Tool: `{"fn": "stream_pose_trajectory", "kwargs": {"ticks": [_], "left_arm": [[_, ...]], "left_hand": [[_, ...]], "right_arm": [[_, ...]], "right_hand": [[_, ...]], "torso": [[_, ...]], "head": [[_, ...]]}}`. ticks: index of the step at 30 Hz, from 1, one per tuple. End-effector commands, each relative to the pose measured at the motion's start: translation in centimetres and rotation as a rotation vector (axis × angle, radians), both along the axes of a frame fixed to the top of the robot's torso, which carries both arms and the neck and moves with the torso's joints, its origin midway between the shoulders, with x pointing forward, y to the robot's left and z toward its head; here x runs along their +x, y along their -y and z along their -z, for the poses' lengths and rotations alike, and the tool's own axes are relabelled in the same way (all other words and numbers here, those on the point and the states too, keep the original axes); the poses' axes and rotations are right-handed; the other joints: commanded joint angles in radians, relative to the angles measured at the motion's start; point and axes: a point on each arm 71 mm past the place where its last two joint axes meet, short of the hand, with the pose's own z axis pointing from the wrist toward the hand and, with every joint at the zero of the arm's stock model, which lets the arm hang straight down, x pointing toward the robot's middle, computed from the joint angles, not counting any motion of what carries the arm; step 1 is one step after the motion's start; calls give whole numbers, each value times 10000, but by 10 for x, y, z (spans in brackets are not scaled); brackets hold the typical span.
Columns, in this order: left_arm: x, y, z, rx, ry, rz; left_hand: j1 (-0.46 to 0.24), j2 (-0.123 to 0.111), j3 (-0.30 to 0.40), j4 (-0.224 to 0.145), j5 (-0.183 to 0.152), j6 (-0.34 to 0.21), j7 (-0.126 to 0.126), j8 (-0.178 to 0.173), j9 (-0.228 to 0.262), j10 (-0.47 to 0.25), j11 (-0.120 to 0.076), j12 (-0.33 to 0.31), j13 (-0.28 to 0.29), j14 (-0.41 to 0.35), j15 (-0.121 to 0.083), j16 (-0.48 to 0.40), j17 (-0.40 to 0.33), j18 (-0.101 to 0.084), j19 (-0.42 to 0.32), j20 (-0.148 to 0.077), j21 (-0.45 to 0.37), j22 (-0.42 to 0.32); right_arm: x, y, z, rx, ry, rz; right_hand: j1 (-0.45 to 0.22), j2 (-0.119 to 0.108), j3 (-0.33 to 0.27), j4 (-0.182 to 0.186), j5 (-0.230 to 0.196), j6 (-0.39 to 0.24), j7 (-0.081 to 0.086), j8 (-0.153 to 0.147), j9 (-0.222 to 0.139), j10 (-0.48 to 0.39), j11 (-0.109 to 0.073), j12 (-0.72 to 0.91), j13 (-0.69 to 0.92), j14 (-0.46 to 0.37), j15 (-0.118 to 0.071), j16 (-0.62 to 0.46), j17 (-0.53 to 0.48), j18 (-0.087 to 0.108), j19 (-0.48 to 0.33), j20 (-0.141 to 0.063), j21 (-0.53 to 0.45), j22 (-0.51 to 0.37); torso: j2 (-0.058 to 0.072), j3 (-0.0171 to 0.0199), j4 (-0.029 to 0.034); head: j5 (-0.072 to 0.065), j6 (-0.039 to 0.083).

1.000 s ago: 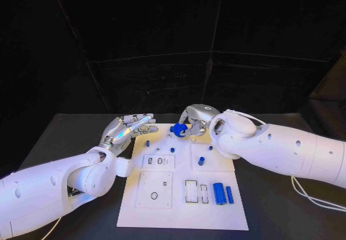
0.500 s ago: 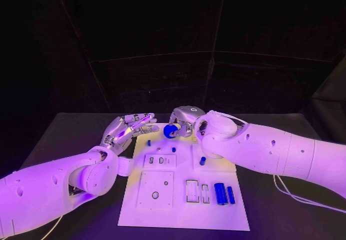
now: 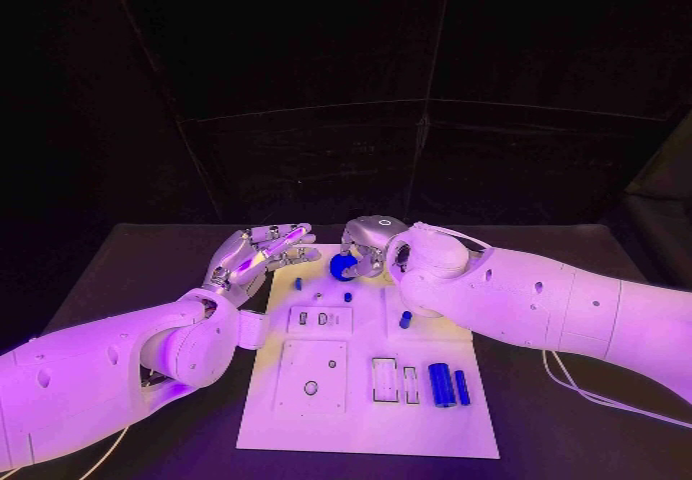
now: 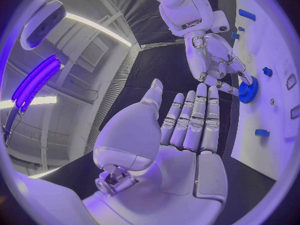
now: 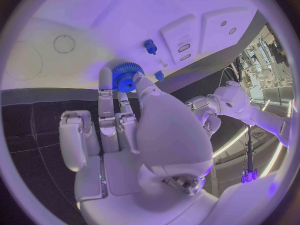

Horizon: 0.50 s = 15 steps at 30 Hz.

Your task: Assemble the parts on the task board

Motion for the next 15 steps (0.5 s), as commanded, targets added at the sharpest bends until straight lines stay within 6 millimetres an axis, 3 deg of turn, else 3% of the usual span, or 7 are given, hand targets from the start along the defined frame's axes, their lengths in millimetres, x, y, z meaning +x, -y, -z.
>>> {"fn": "stream_pose_trajectory", "kwargs": {"ticks": [1,15], "left_arm": [[0,1,-2,-53,162,68],[0,2,-2,-57,158,82]], "left_hand": [[30,72,-5,-74,29,77,256,-52,-8,-23,17,-19,-13,-23,47,-42,-10,66,79,-12,-31,-10],[30,72,-5,-74,29,77,256,-52,-8,-23,17,-19,-13,-23,47,-42,-10,66,79,-12,-31,-10]], "right_arm": [[0,-2,1,-288,-65,-19],[4,-4,1,-115,118,228]], "right_hand": [[-170,-16,63,4,-46,58,-138,-87,-9,329,46,-66,1718,196,-28,-7,-8,-72,1035,-10,54,2634],[-636,-249,-16,45,-181,-310,-11,-375,-31,141,160,-220,1509,226,56,2,3,-65,1012,68,44,2604]], "torso": [[-4,-1,4],[-7,-1,-1]], "head": [[8,-10],[39,-33]]}}
